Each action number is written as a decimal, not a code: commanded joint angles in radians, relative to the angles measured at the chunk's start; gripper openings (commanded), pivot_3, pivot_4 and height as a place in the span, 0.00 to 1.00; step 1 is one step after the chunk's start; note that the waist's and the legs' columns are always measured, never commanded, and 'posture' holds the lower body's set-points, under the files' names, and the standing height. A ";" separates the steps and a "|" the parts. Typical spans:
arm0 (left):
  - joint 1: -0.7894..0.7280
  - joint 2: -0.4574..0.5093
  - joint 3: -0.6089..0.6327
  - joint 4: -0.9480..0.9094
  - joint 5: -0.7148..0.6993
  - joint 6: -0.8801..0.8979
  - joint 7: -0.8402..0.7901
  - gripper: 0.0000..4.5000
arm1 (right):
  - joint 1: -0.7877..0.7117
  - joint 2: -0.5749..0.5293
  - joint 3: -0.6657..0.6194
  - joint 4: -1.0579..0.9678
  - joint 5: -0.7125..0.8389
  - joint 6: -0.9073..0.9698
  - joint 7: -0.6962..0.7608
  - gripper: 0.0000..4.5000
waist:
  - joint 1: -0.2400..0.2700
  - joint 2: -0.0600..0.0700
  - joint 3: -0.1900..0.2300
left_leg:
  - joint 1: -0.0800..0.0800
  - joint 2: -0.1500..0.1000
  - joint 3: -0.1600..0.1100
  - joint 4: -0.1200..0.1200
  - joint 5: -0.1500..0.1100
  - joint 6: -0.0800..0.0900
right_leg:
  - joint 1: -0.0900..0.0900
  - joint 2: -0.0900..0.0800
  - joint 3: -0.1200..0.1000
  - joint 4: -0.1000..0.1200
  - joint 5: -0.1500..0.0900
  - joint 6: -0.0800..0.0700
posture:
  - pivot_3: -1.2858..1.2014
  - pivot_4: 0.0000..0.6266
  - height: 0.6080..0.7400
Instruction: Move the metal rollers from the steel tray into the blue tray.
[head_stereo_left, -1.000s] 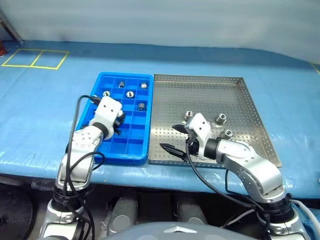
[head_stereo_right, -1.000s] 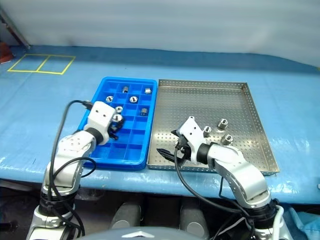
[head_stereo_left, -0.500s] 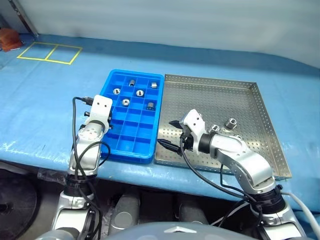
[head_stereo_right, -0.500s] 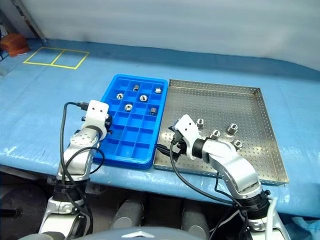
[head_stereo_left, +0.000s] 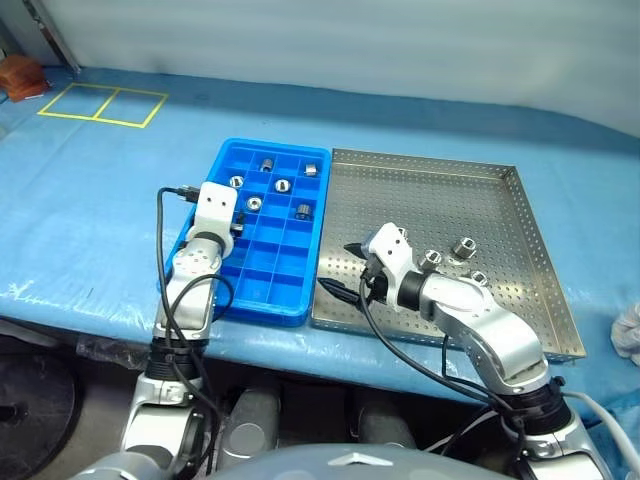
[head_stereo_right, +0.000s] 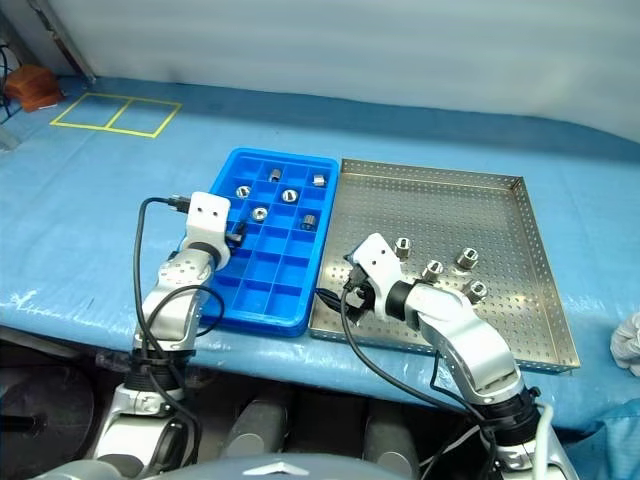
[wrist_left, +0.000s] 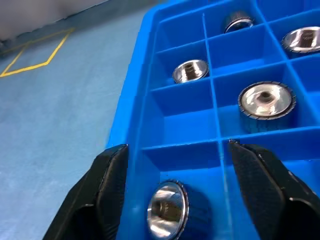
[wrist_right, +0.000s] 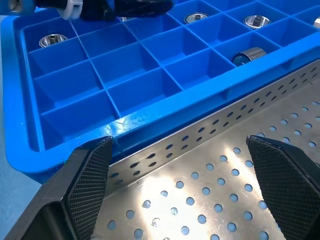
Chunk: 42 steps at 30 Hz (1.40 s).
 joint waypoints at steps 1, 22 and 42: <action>-0.074 -0.019 -0.055 -0.077 -0.111 -0.115 -0.149 0.72 | 0.021 -0.015 -0.040 -0.078 -0.011 0.006 -0.034 1.00 | -0.001 0.000 0.000 | -0.001 0.000 0.000 0.000 0.000 0.000 | -0.001 0.000 0.000 0.000 0.000 0.000 | 0.59 0.24 1.00; -0.495 -0.129 -0.339 0.844 -0.064 -0.465 -0.511 0.72 | 0.246 -0.054 -0.141 -0.305 -0.067 0.125 -0.205 1.00 | -0.133 0.000 0.000 | -0.007 -0.001 0.002 0.001 -0.001 0.001 | -0.006 0.000 0.002 -0.002 0.001 0.003 | 0.48 0.24 1.00; -0.514 -0.139 -0.305 0.952 -0.029 -0.545 -0.511 0.72 | 0.259 -0.048 -0.137 -0.306 -0.066 0.129 -0.221 1.00 | -0.168 0.000 0.000 | -0.007 -0.001 0.003 0.002 -0.001 0.001 | -0.006 0.000 0.004 -0.001 0.003 0.006 | 0.48 0.24 1.00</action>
